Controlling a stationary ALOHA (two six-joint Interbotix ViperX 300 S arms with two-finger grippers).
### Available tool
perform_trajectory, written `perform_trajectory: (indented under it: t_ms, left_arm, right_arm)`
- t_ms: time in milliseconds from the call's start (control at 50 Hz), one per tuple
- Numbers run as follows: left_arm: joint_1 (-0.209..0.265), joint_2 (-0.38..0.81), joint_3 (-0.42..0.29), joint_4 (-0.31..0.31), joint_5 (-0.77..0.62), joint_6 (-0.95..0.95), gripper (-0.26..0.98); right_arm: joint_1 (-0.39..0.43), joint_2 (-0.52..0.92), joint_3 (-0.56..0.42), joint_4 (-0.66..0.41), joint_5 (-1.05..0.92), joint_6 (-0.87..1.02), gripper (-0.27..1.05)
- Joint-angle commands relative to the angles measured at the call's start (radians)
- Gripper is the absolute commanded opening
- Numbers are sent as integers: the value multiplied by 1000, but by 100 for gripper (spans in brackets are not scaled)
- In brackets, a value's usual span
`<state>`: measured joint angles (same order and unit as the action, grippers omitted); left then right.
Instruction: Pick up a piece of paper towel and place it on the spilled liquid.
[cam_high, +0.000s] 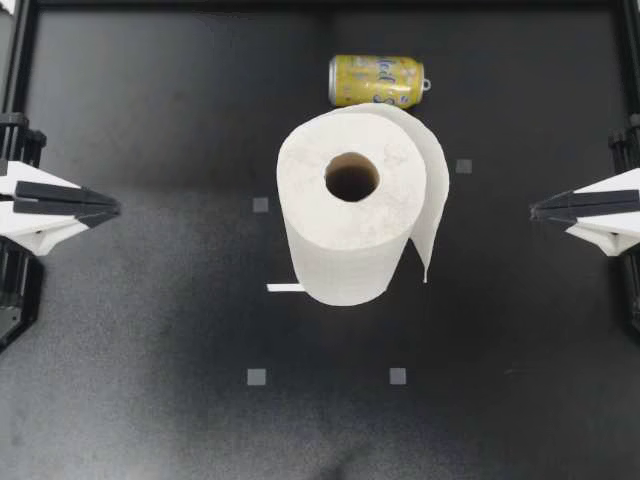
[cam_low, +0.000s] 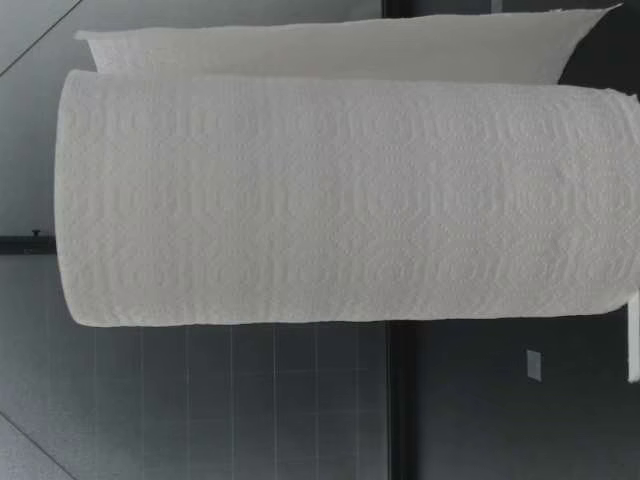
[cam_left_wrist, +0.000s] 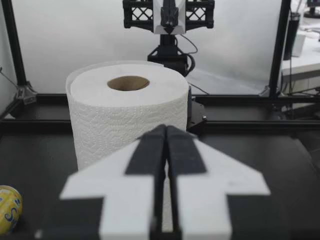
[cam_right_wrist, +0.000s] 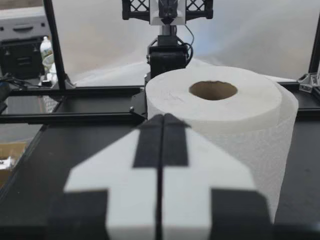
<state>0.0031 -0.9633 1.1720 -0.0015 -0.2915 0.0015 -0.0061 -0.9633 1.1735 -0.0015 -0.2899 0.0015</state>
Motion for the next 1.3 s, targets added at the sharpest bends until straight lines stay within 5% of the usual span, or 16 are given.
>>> perform_trajectory:
  t_ms: [0,80,320,520,700,920,1140,1280]
  left_arm:
    - [-2,20,-21,-3,-15,-5,18]
    - [-2,37,-35,-3,-21,-3,10]
    - [-2,141,-115,-3,-18,-3,8]
    - [-2,304,-256,-3,3,8,8]
    - [8,442,-383,-3,61,32,8]
    - [48,560,-503,-3,147,37,8]
    - [60,638,-554,-3,147,60,8]
    - [66,666,-571,-3,147,63,8]
  right_arm:
    - [-2,9,-8,0,-5,5,6]
    - [0,15,-17,0,23,6,-4]
    - [0,66,-147,-5,365,6,-5]
    - [0,141,-305,-26,767,11,-5]
    - [21,202,-380,-46,934,32,-5]
    - [184,307,-448,-337,1152,310,-5]
    - [540,411,-500,-836,1560,819,-5]
    - [716,479,-495,-1028,1701,1100,-5]
